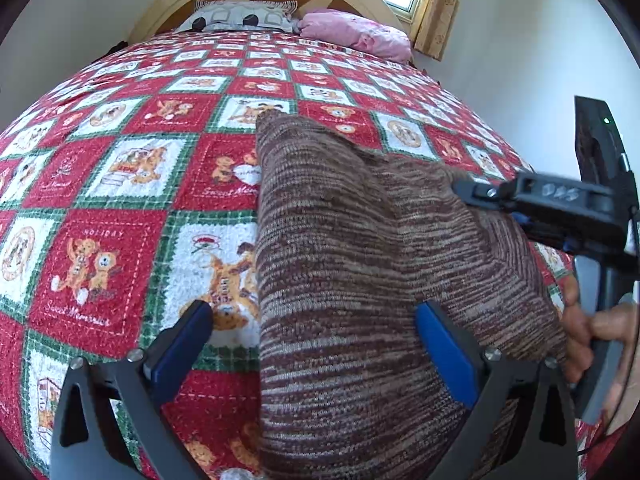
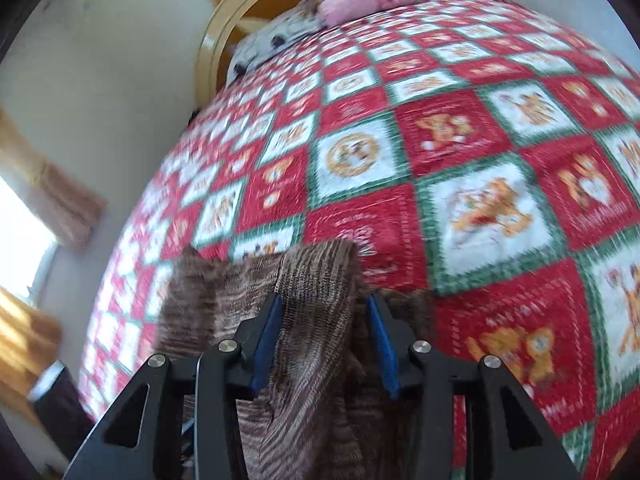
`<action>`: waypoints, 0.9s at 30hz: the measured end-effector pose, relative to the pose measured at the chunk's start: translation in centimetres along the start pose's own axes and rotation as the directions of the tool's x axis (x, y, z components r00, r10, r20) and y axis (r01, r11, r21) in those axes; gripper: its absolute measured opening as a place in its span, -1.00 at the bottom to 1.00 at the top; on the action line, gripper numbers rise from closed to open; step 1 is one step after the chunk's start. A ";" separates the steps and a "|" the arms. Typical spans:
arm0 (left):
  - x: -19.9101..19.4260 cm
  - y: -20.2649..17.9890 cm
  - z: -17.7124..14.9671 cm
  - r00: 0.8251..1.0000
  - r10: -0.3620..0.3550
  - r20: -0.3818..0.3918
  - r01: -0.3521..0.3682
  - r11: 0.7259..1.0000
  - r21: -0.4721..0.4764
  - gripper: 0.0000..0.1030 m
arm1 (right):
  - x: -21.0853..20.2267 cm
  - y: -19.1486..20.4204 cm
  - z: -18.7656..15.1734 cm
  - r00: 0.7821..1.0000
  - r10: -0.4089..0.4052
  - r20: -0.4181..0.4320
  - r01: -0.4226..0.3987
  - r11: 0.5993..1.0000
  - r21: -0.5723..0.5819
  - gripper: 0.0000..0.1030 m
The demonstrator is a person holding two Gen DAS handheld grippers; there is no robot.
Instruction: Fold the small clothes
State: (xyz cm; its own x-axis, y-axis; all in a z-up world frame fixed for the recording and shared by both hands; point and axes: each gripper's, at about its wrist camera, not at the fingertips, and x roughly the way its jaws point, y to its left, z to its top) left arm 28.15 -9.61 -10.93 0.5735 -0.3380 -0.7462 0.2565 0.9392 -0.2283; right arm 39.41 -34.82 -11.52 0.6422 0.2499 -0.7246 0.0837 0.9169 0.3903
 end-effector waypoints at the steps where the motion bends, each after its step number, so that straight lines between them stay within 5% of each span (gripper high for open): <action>1: -0.1 0.0 -0.1 1.000 -0.002 0.002 0.002 1.000 0.001 1.00 | -0.1 0.3 -0.1 1.000 0.009 0.011 -0.008 1.000 -0.022 -0.64; 3: -0.1 0.1 0.0 1.000 -0.014 0.003 0.014 1.000 -0.003 1.00 | -1.4 1.4 -0.6 0.997 -0.049 0.066 0.054 0.995 -0.083 -0.89; 6: 0.0 0.1 0.1 0.999 -0.032 0.000 0.032 0.999 -0.002 1.00 | -3.2 2.9 -1.8 0.968 -0.183 0.172 0.212 0.963 -0.168 -0.89; 9: 0.2 -0.3 0.2 0.999 -0.032 -0.008 0.033 0.999 0.019 1.00 | -2.5 1.7 -2.1 0.951 -0.271 0.149 0.291 0.947 -0.134 -0.89; 12: 0.4 -0.9 0.1 1.000 -0.008 -0.012 0.008 0.999 0.051 1.00 | -0.3 -0.2 -1.9 0.957 -0.279 0.081 0.286 0.954 -0.089 -0.89; 17: 0.3 -0.5 0.0 1.000 -0.027 -0.007 0.027 0.999 0.038 1.00 | -0.8 -0.8 -1.0 0.967 -0.239 0.090 0.248 0.963 -0.105 -0.82; 21: 0.3 -0.3 0.0 0.999 -0.036 -0.003 0.036 0.999 0.032 1.00 | -7.1 -0.5 -2.4 0.946 -0.205 0.252 0.211 0.978 0.003 -0.81; 24: 0.3 -0.4 0.0 1.000 -0.031 -0.001 0.031 0.999 0.035 1.00 | -9.3 2.0 -4.5 0.957 -0.148 0.248 0.175 0.980 -0.093 -0.81; 27: 0.3 -0.4 0.0 1.000 -0.028 0.000 0.028 0.999 0.036 1.00 | -8.0 4.3 -7.1 0.983 -0.116 0.141 0.144 0.966 -0.216 -0.81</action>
State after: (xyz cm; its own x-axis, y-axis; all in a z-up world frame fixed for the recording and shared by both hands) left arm 28.15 -10.10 -11.04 0.5661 -0.3639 -0.7396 0.2999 0.9267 -0.2264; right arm 29.19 -30.67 -8.10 0.7292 0.0958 -0.6775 0.0089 0.9887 0.1494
